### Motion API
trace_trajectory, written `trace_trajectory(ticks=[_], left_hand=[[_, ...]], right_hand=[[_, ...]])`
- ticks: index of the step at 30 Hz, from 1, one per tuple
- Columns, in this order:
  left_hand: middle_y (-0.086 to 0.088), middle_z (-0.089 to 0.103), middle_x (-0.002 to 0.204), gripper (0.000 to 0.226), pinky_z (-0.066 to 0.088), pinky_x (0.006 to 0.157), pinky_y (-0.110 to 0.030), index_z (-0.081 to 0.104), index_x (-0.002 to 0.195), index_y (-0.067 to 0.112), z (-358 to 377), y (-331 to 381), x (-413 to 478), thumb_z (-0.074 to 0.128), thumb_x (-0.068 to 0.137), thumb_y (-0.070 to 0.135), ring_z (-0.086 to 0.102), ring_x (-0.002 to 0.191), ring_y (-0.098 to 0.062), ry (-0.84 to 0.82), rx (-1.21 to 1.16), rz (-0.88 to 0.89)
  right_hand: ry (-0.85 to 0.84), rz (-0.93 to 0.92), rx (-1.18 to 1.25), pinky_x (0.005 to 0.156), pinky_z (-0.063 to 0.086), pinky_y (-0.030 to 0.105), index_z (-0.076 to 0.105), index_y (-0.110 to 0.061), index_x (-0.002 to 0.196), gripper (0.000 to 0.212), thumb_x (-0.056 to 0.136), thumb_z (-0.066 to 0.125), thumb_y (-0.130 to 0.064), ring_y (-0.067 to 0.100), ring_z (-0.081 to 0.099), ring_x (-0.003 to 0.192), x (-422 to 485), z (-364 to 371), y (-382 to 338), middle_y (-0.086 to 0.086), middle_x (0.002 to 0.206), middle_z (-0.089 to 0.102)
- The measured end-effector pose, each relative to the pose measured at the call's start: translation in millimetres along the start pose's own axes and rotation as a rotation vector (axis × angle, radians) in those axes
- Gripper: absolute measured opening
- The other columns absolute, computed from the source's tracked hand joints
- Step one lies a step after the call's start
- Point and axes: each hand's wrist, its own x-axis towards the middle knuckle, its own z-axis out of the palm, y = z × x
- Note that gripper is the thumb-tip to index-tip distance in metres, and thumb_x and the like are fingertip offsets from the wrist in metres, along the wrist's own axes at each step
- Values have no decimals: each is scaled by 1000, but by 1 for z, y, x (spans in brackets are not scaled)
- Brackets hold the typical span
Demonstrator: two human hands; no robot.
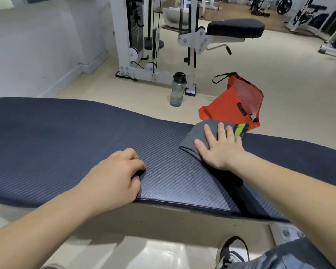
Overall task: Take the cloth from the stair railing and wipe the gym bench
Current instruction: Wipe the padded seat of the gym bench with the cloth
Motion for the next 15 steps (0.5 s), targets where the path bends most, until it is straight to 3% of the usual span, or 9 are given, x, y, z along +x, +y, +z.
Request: trace_trajectory(ticks=[9, 12, 15], left_hand=[[16, 48, 106, 33, 56, 76, -40, 66, 111, 37, -3, -5, -4, 44, 87, 30, 49, 99, -11, -5, 42, -14], [16, 49, 107, 33, 55, 80, -40, 66, 112, 37, -4, -3, -5, 45, 89, 28, 49, 102, -11, -23, 16, -26], [17, 50, 109, 32, 55, 83, -38, 66, 113, 38, -6, -2, -7, 46, 91, 28, 49, 104, -9, -44, -6, -35]], right_hand=[[-42, -446, -139, 124, -14, 57, -23, -41, 158, 82, 94, 11, -77, 32, -37, 151, -83, 25, -61, 8, 165, -38], [-31, -426, -141, 127, -11, 48, -19, -46, 159, 80, 93, 14, -79, 24, -31, 154, -61, 13, -45, 5, 167, -35], [-44, -214, -68, 128, -8, 47, -15, -43, 161, 82, 93, 14, -80, 26, -24, 157, -32, -2, -21, 8, 169, -30]])
